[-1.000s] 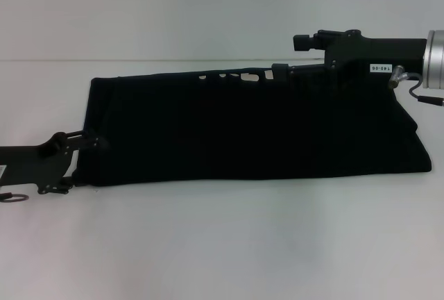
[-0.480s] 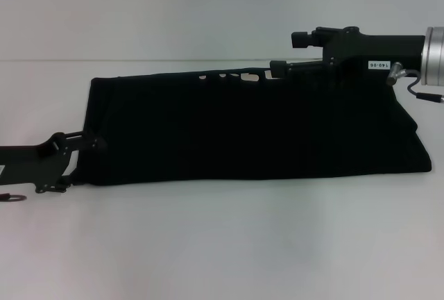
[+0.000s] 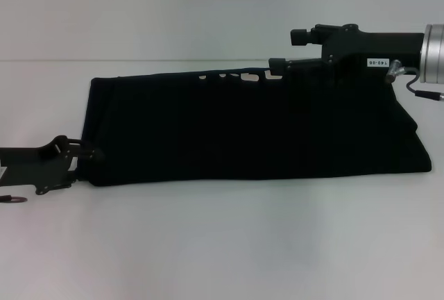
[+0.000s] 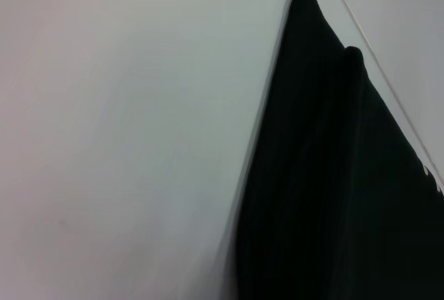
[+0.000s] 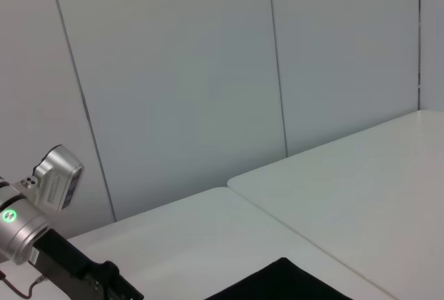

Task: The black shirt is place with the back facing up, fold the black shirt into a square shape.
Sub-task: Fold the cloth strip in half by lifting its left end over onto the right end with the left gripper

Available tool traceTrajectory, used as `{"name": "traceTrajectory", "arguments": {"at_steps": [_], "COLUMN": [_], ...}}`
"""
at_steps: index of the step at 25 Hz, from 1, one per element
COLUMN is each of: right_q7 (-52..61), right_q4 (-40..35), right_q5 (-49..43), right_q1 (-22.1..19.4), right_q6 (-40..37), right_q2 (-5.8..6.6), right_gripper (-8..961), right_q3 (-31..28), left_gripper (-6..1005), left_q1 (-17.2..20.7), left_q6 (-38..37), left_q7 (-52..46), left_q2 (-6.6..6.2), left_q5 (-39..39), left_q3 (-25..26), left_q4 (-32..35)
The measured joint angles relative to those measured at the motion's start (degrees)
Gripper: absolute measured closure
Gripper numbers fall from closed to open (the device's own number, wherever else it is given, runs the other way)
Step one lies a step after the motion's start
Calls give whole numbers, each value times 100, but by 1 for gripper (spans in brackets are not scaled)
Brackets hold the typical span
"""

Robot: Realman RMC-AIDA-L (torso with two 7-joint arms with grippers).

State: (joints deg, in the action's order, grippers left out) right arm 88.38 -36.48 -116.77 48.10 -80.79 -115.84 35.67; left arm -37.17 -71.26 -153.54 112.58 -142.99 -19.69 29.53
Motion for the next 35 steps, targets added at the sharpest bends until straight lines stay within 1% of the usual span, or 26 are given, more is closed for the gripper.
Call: {"name": "traceTrajectory", "arguments": {"at_steps": [5,11,19,22,26,31,35], "right_q7": [-9,-23,-46,-46,-38,-7,-5], "right_q4": [0,0,10,32,80,89,89], "right_q5": [48,50,50,86,252,321,356], "right_q1": [0,-2,-9,-11,-30,-53,-63], "right_q6": [2,2,12,34,138,223,302], "right_q2": [1,8,9,6,-2,-107,-217], "right_gripper": [25,25,26,28,30,32,35], "right_q3": [4,3,1,1,27,20,11], "left_gripper": [551,764,967,961,952,942,934], "left_q1": [0,34,57,90,230,471,690], "left_q6": [15,37,-13,-107,-217,-420,-486], "left_q7": [-1,-2,235,566,1078,1616,1787], "left_q2": [0,2,7,3,7,-28,-56], "left_q5": [-13,-34,-79,-78,-4,46,4], "left_q3": [0,0,-9,34,120,398,434], "left_q4": [0,0,17,48,196,535,867]}}
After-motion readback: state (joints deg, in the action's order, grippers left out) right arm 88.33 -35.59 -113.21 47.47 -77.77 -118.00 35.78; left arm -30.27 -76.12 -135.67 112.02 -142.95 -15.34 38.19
